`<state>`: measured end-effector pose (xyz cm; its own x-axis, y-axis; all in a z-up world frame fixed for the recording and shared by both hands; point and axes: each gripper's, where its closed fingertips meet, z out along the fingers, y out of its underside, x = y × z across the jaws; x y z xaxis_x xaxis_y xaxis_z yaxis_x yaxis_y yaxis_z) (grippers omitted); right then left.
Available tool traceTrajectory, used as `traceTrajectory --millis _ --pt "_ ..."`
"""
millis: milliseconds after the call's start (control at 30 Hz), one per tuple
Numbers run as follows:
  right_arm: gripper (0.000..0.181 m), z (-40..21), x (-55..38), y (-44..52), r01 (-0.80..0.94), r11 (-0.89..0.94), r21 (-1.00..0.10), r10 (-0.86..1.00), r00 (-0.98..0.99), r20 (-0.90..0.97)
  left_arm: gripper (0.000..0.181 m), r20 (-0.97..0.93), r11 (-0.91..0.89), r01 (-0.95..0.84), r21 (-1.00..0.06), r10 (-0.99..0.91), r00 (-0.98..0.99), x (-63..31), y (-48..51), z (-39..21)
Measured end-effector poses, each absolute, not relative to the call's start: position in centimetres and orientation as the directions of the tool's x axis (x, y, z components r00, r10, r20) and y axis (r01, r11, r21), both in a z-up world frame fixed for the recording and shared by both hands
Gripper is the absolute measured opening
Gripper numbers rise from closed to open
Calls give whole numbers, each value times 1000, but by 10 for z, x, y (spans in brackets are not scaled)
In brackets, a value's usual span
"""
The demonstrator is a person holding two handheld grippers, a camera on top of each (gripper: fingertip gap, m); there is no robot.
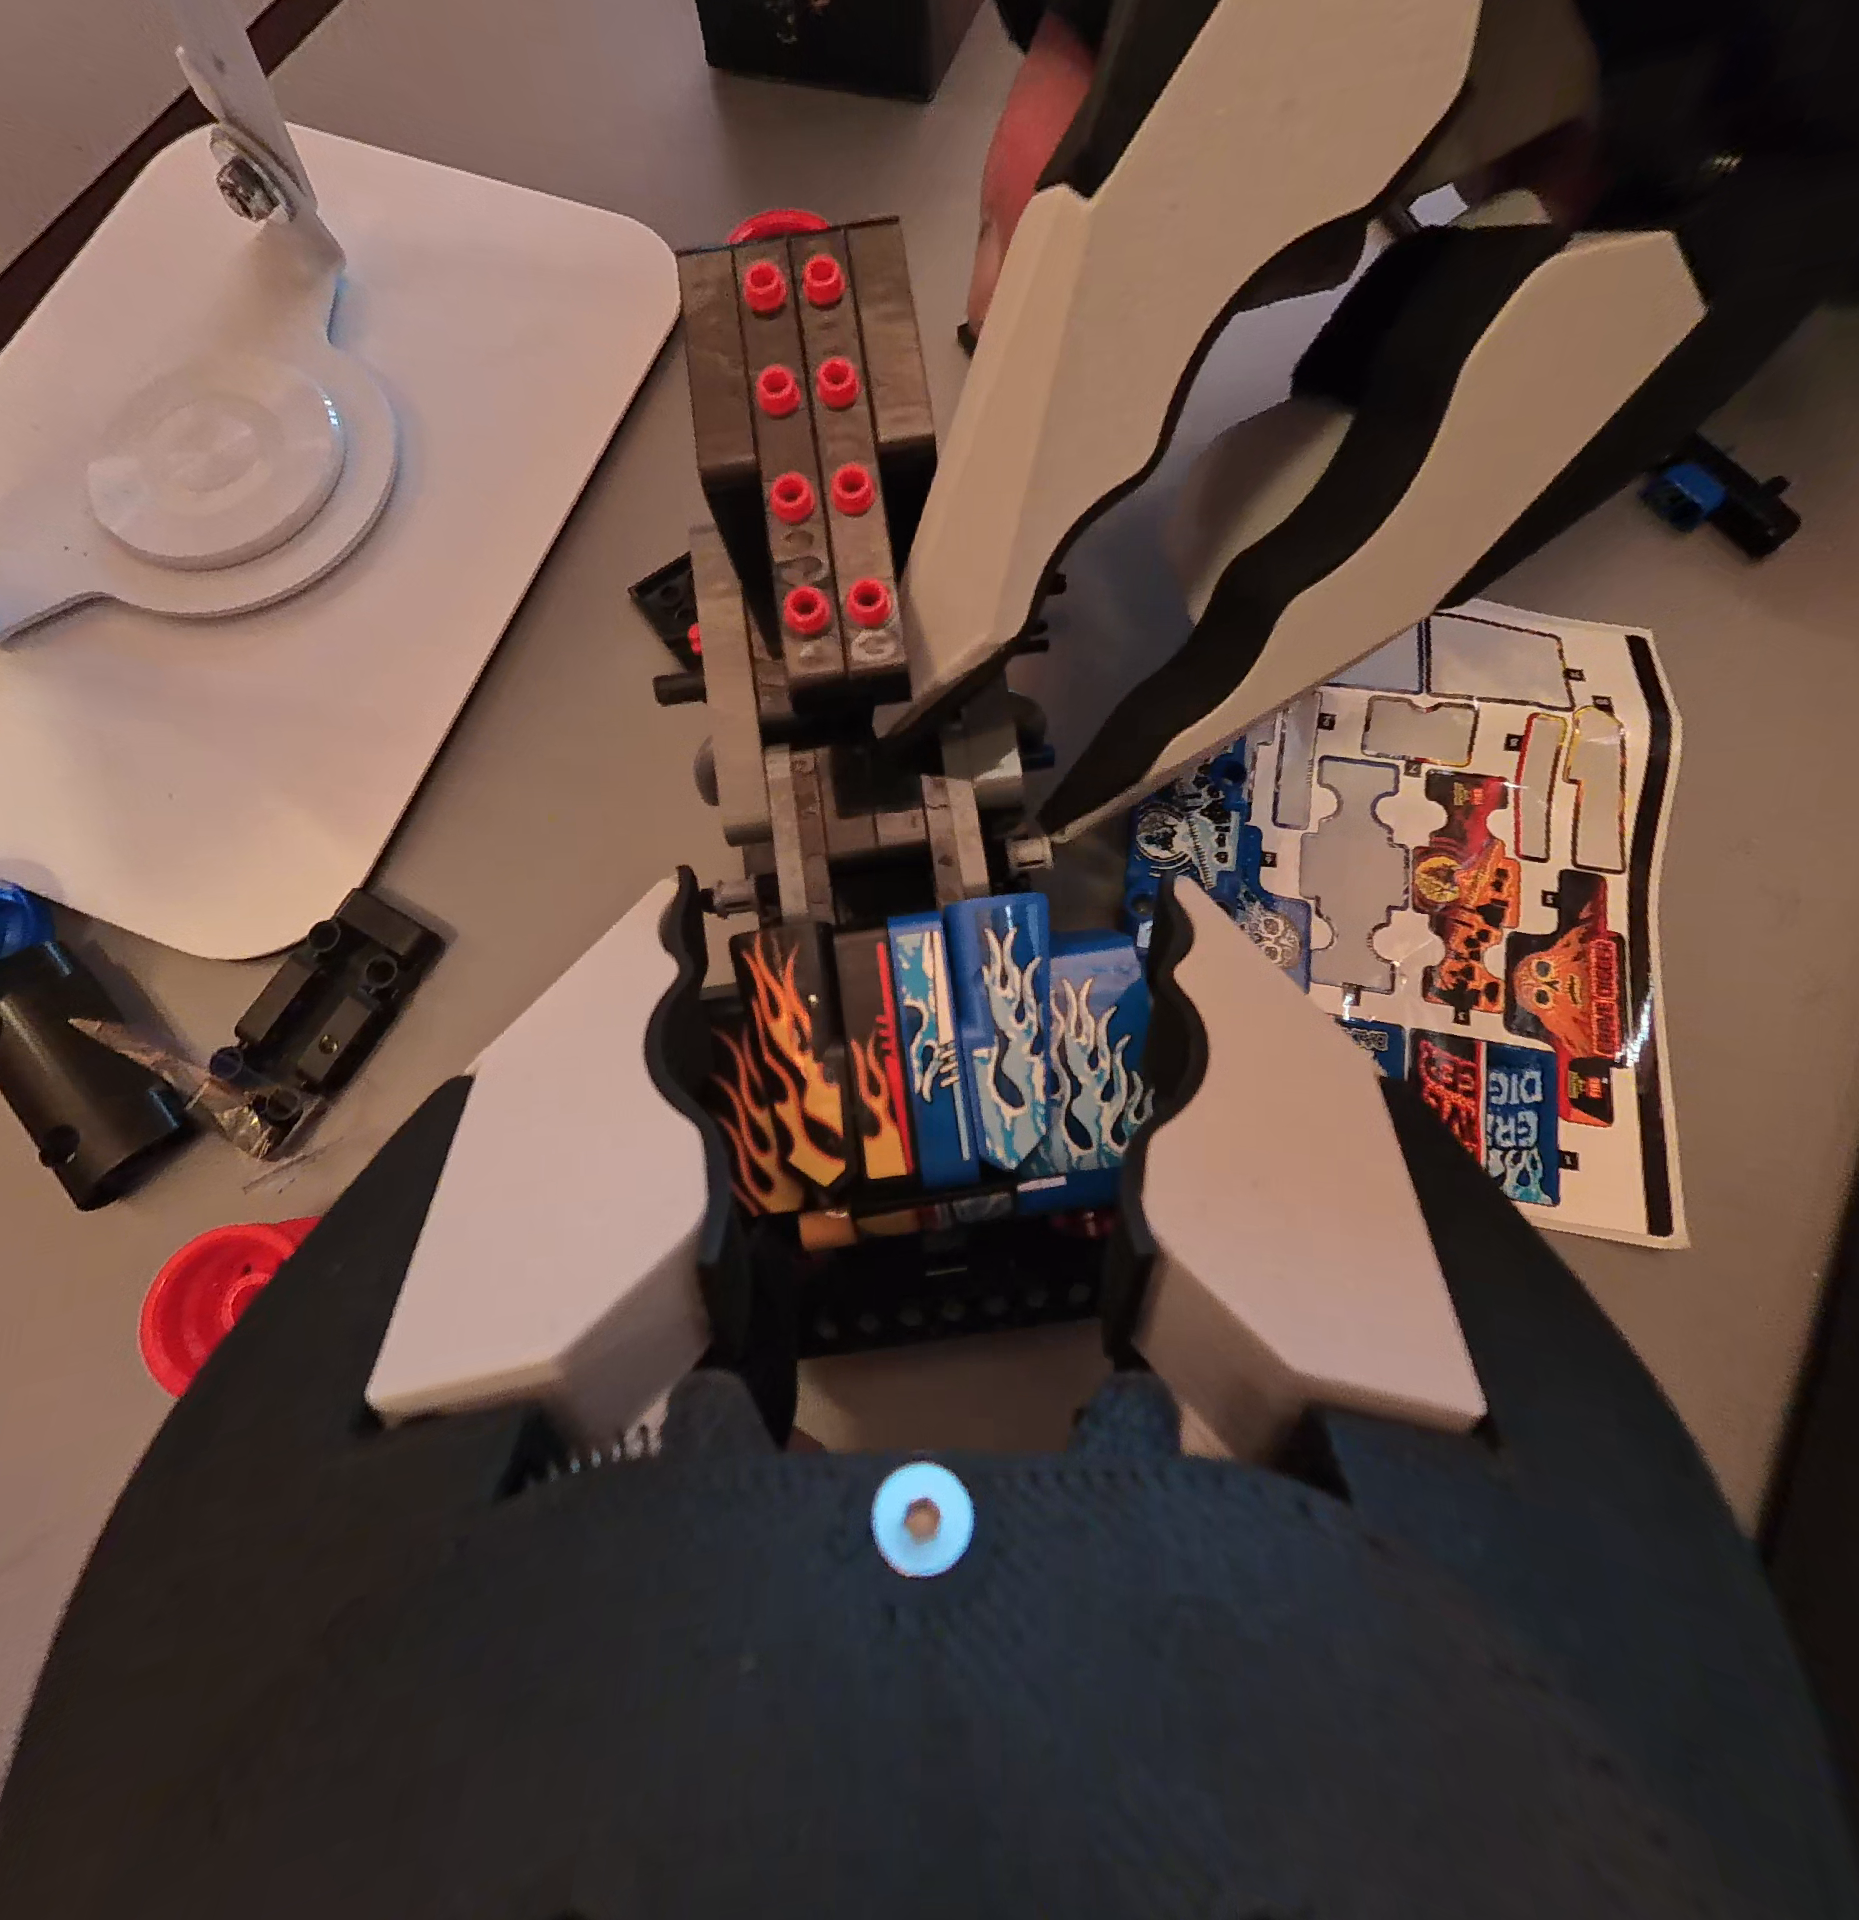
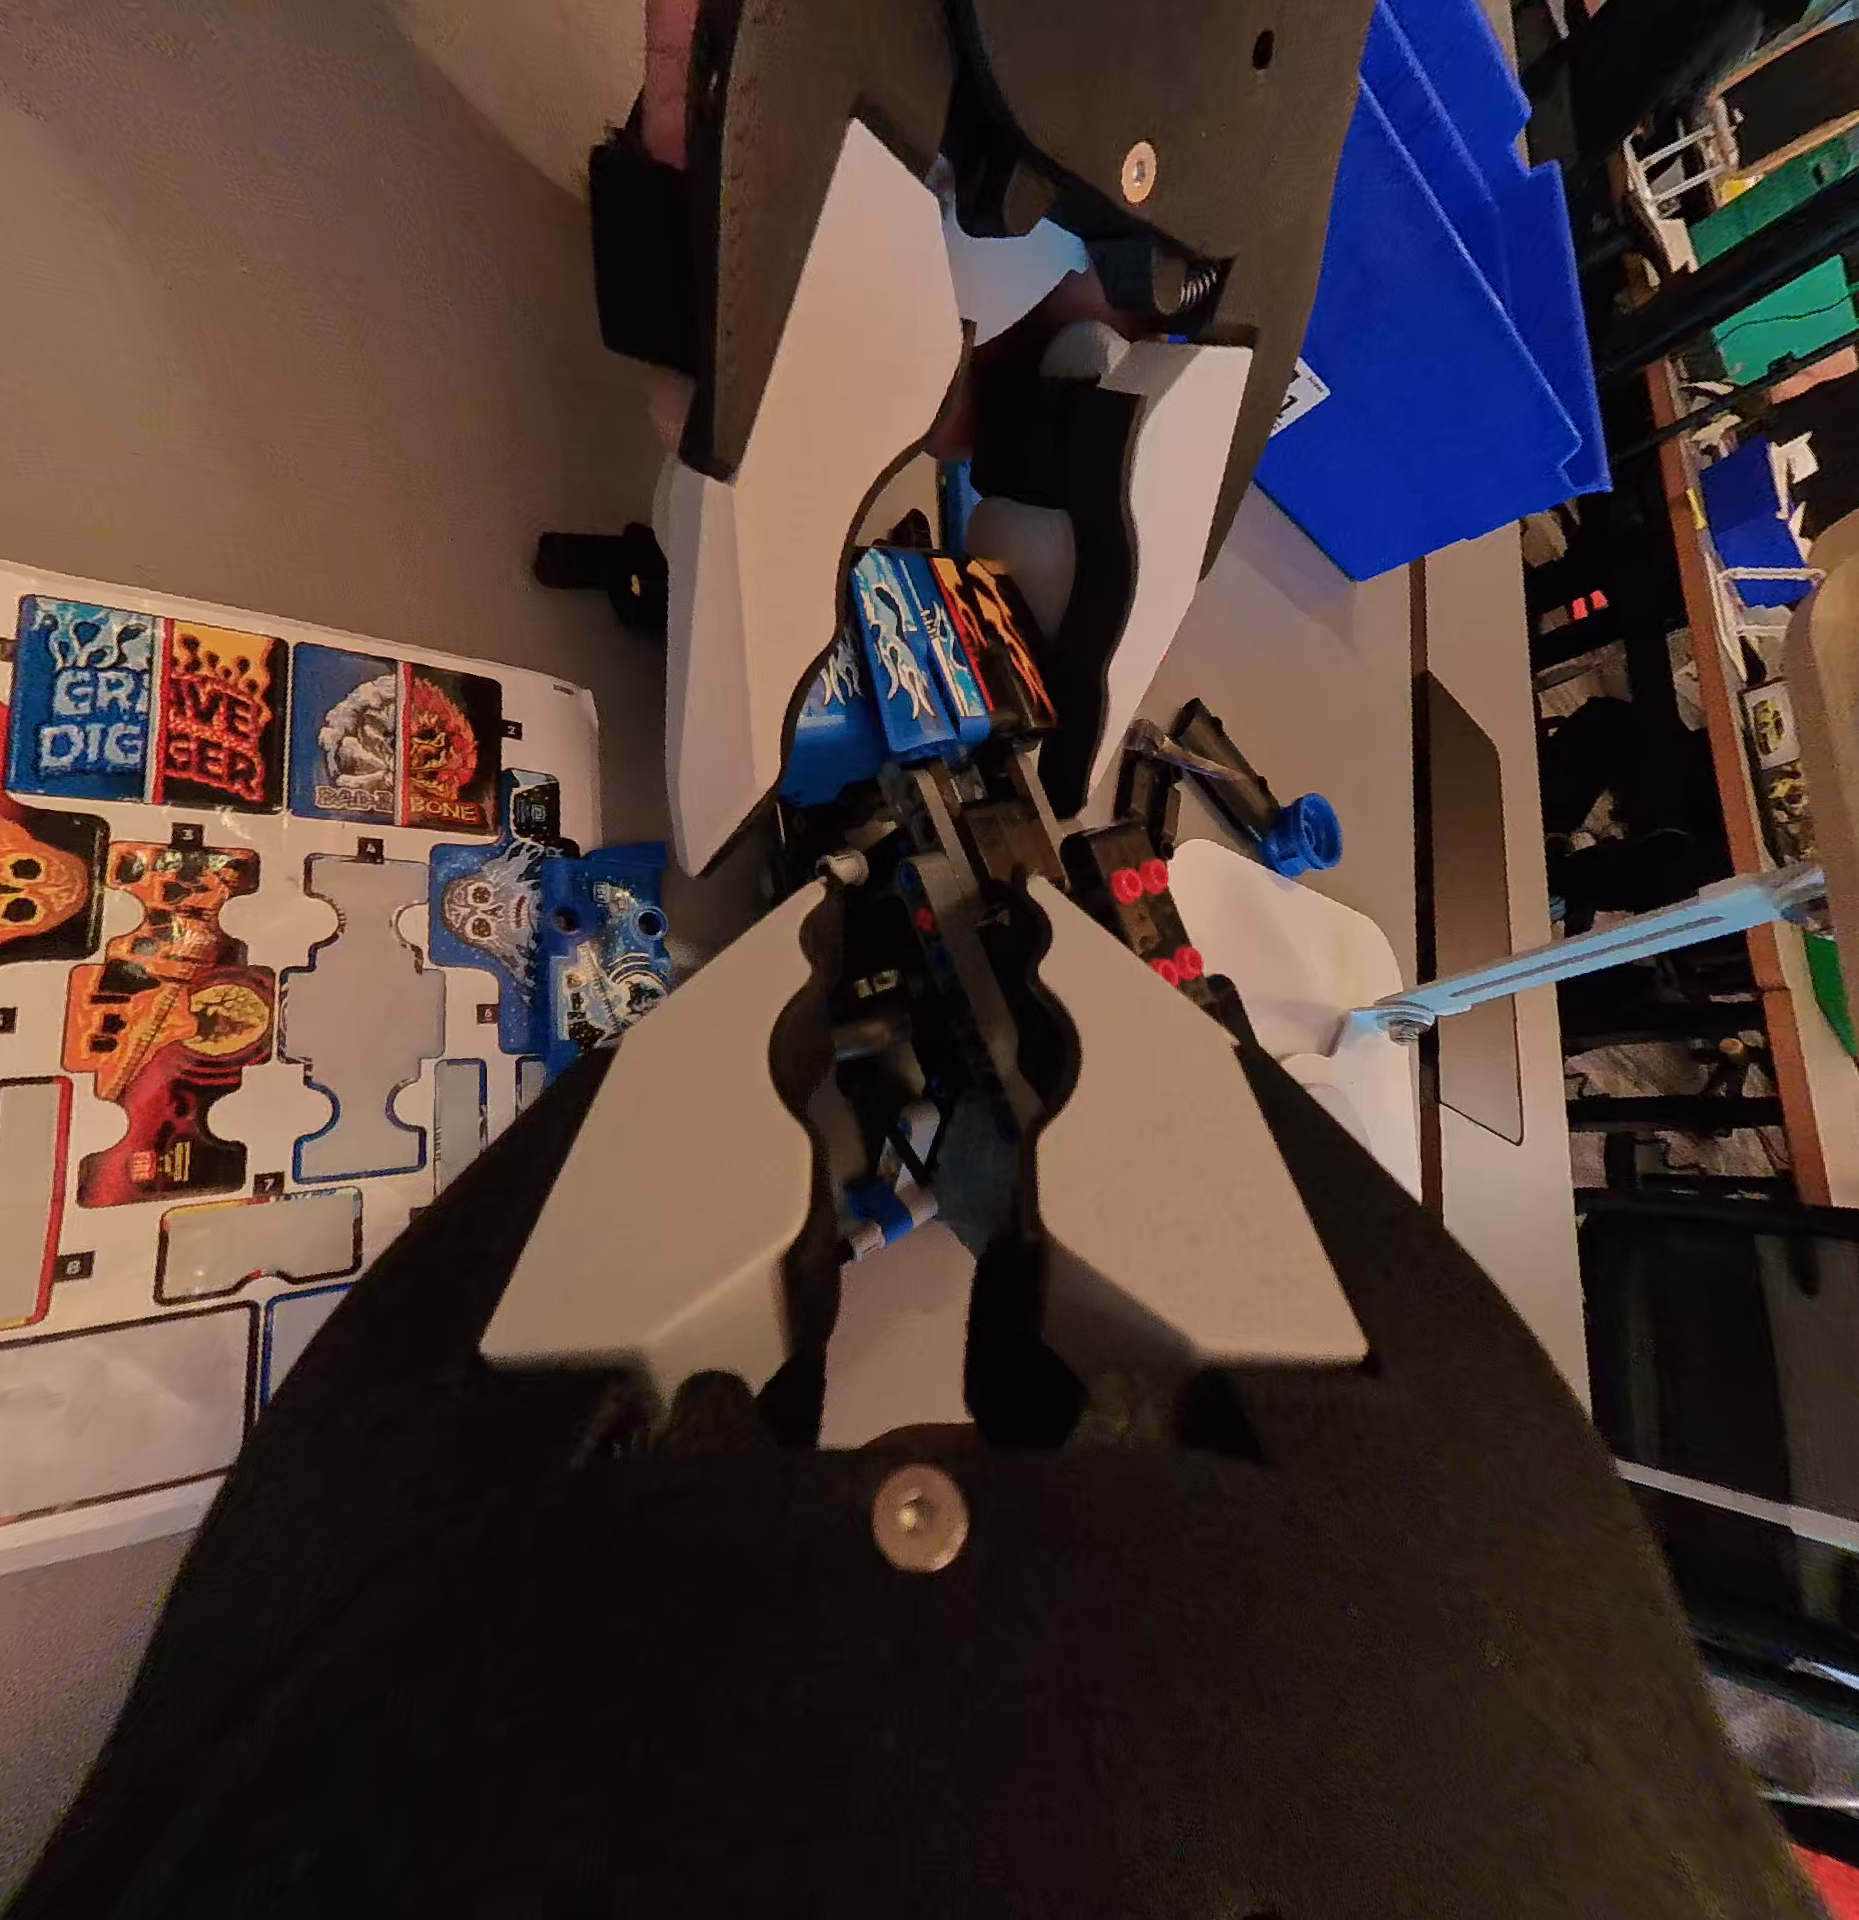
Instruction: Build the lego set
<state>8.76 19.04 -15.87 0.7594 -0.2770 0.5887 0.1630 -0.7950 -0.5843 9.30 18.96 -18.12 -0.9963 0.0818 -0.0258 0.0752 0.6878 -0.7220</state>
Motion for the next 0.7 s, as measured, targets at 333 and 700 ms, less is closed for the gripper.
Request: traceTrajectory --millis 333,700 --pt "29 -159 89 191 167 -792 -588 -286 749 598 85 -26 688 68 -723 72 -997 94 189 -182" --pt "29 -159 89 190 175 -792 -585 -280 747 603 86 -33 686 71 -724 68 -997 94 188 -182"
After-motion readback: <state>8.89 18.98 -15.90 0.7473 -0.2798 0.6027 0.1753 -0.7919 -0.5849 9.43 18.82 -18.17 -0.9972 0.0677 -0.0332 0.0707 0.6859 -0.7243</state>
